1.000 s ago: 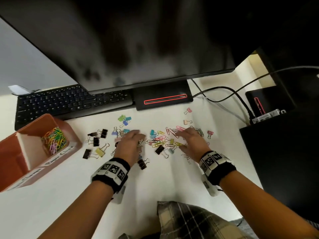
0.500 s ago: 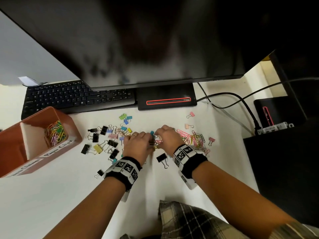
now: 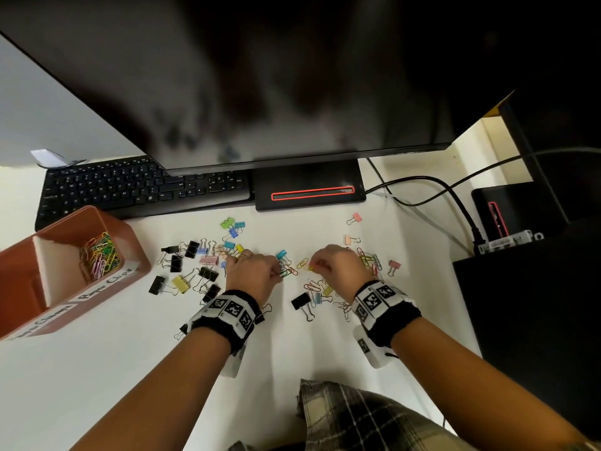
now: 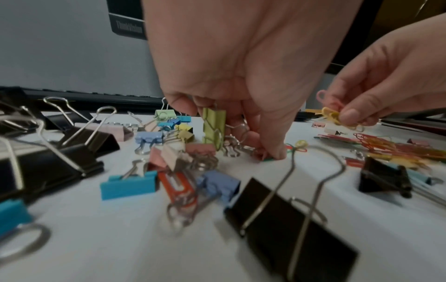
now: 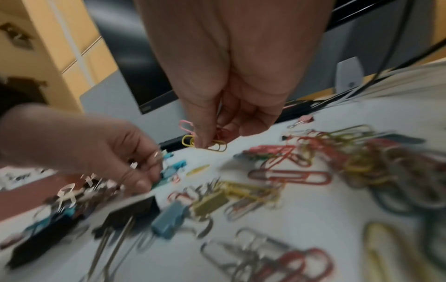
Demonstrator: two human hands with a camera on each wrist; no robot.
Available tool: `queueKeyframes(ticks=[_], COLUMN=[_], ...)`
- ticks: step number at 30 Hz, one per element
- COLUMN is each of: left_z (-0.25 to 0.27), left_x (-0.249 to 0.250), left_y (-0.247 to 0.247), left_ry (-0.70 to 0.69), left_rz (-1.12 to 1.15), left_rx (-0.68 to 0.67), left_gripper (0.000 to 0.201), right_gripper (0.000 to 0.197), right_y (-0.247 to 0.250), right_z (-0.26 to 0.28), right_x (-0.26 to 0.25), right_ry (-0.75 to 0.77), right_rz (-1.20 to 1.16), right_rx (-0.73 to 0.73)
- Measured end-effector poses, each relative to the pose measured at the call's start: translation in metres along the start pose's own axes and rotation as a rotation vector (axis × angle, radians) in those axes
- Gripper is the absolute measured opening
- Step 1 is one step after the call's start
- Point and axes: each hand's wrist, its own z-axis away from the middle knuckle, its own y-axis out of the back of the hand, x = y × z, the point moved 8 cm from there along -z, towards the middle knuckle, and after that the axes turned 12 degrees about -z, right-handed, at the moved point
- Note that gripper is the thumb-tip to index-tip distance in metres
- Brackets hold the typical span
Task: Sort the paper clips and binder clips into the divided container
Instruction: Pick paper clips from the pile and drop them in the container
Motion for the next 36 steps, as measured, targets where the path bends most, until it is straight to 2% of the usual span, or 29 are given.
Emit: queueKeyframes(ticks=[3,6,8,11,13,15,18,21,26,28,32,36], left_z=[-0.003,-0.001,0.001,0.005,0.005,0.003,-0.002,-0.006,-0.013,-0.015,-0.016,-0.014], left_x=[0.003,0.002,-0.002,0.000,0.012,0.024,0.036,0.033,0.029,0.027,0.029,0.032], left_y=[0.001,0.006,0.014,0.026,0.026,0.017,0.003,-0.001,0.002,0.001,0.001,0.000], left_ry=[-0.026,-0.053,-0.077,-0.204,-0.310,-0.343,-0.342,-0.278,-0.241,-0.231,-0.211,-0.197], left_rz=[-0.025,-0.004,0.061,0.203,0.231,0.191,0.093,0.061,0.045,-0.022,-0.126,-0.153], left_rx=[-0.063,-0.057,0.006,0.092,0.086,0.037,0.013,0.043,0.053,0.048,0.039,0.037], left_gripper=[0.012,0.007,0.003,0.016,0.015,0.012,0.016,0.027,0.014,0.014,0.012,0.014], right_gripper=[0.007,0.007,0.008,0.008,0.008,0.008,0.010,0.014,0.010,0.009,0.024,0.021], right_y=[0.034,0.055,0.063,0.063,0.056,0.043,0.025,0.015,0.009,0.010,0.009,0.011], right_z=[0.010,0.020,0.026,0.027,0.020,0.010,0.000,-0.007,-0.008,-0.007,-0.010,-0.008], right_x=[0.015,0.031,0.038,0.045,0.046,0.043,0.031,0.028,0.024,0.024,0.026,0.021], right_ry=[-0.049,-0.093,-0.092,-0.093,-0.103,-0.122,-0.081,-0.066,-0.005,-0.003,-0.033,-0.019], right_rz=[-0.096,-0.081,-0.052,-0.031,0.004,0.065,0.098,0.163,0.282,0.270,0.294,0.258], right_rx=[0.161,0.212,0.208,0.189,0.152,0.077,0.010,-0.007,0.001,0.000,-0.057,-0.091])
